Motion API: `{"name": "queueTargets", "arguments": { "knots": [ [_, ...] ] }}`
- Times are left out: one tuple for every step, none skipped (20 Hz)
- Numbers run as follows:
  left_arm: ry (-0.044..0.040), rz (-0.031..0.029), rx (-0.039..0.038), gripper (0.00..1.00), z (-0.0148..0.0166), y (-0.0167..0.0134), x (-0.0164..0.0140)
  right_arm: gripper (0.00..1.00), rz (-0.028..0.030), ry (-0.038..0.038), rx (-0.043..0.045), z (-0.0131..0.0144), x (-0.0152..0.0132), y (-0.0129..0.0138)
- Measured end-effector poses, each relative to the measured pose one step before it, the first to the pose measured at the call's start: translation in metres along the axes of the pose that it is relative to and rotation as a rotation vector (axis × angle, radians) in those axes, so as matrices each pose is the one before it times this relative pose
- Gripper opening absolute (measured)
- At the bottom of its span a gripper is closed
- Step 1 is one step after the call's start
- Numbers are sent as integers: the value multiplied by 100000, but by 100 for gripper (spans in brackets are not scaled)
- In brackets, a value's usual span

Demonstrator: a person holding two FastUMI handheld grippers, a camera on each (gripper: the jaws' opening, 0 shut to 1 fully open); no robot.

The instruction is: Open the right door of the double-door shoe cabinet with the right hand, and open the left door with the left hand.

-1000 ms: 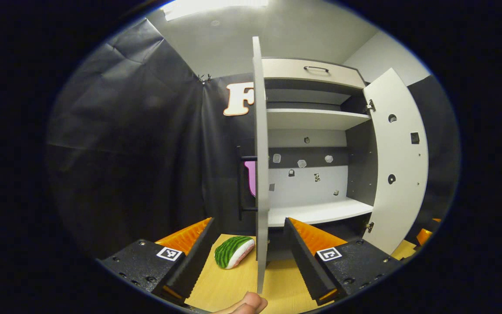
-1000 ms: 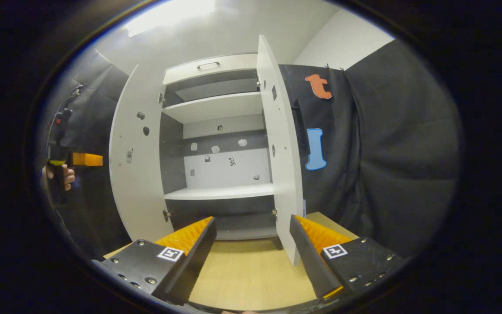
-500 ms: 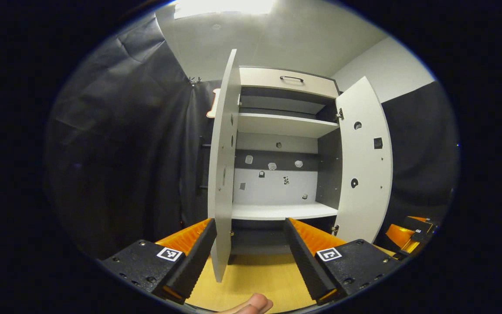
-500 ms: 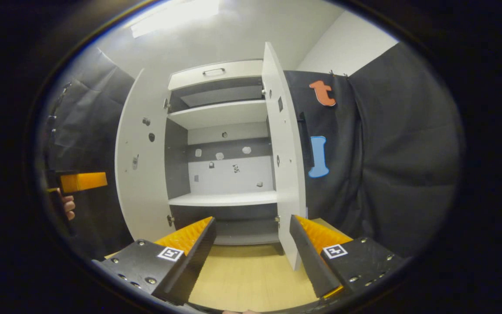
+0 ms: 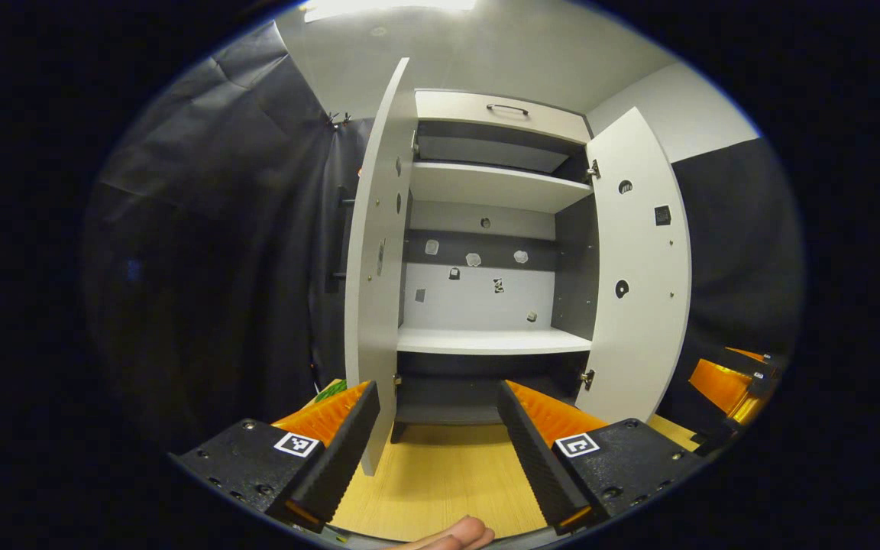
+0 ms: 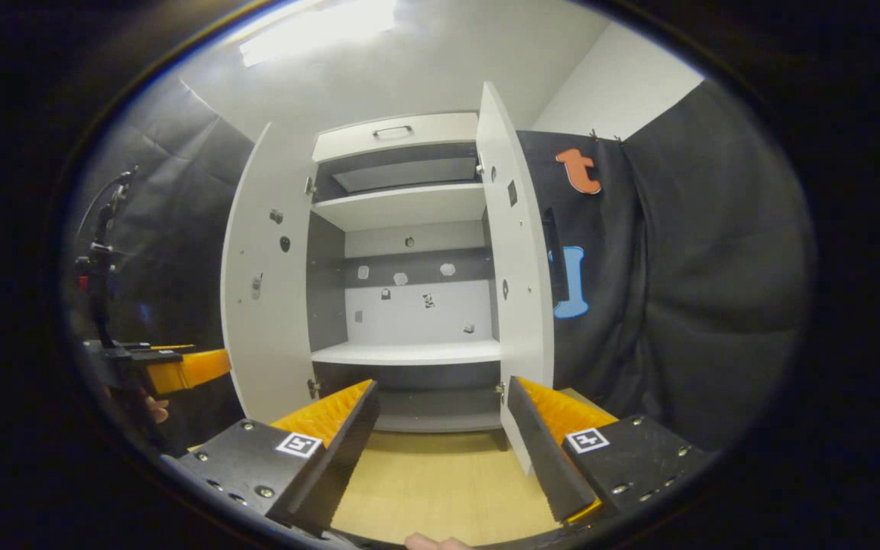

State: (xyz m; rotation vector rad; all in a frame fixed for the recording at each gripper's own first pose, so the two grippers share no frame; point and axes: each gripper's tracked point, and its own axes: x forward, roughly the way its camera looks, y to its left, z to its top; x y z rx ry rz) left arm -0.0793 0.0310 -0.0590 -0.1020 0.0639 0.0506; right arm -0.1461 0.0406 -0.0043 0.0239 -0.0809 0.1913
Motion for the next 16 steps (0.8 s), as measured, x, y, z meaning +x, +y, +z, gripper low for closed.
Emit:
{"name": "queueTargets", "arguments": {
  "knots": [
    [-10, 558, 482, 96, -215, 141, 136, 97, 73, -538, -38, 162, -118, 174],
    [-797, 793, 1044, 96, 58, 107, -27, 97, -53, -112, 83, -43, -117, 137],
    [-1115, 463, 1097, 93, 68, -8, -120, 100, -230, 216, 353, -69, -71, 56],
    [-544, -244, -328, 96, 42, -140, -16, 100, -222, 243, 551, -294, -110, 65],
    [-374, -1166, -1798, 96, 65, -431, 3, 100, 254, 263, 252, -141, -26, 100],
    [-547, -1029, -2575, 96, 108, -281, -17, 100, 521, 197, -213, 63, 28, 101],
    [-734, -1290, -1839, 96, 131, -311, 148, 100, 165, -115, -227, 0, -60, -10],
    [-646, -797, -538, 96, 61, -206, 66, 97, -33, -312, -246, -22, 25, -72],
    [-756, 319, 456, 96, 94, 132, 28, 97, -255, -458, -44, 78, -17, -94],
    [-859, 919, 996, 93, 151, 210, 12, 97, -388, -428, 207, 56, -74, -18],
    [-419, 784, 1123, 93, 123, 109, -123, 97, -144, -278, 118, 54, -50, -17],
    [-149, 363, 667, 96, 80, 8, -127, 97, -17, 1, 189, -38, -117, -50],
    [71, 3, -237, 96, 16, -153, -151, 97, 255, 132, 122, -44, -149, -35],
    [-101, -221, -708, 96, 152, -81, -89, 97, 192, 78, 62, -86, -261, -23],
    [-576, -209, -504, 96, 117, -68, -25, 97, 151, -81, -103, -25, -248, -86],
    [-951, 127, -89, 96, 299, 10, 20, 97, 107, -142, -112, 40, -261, 50]
  ]
}}
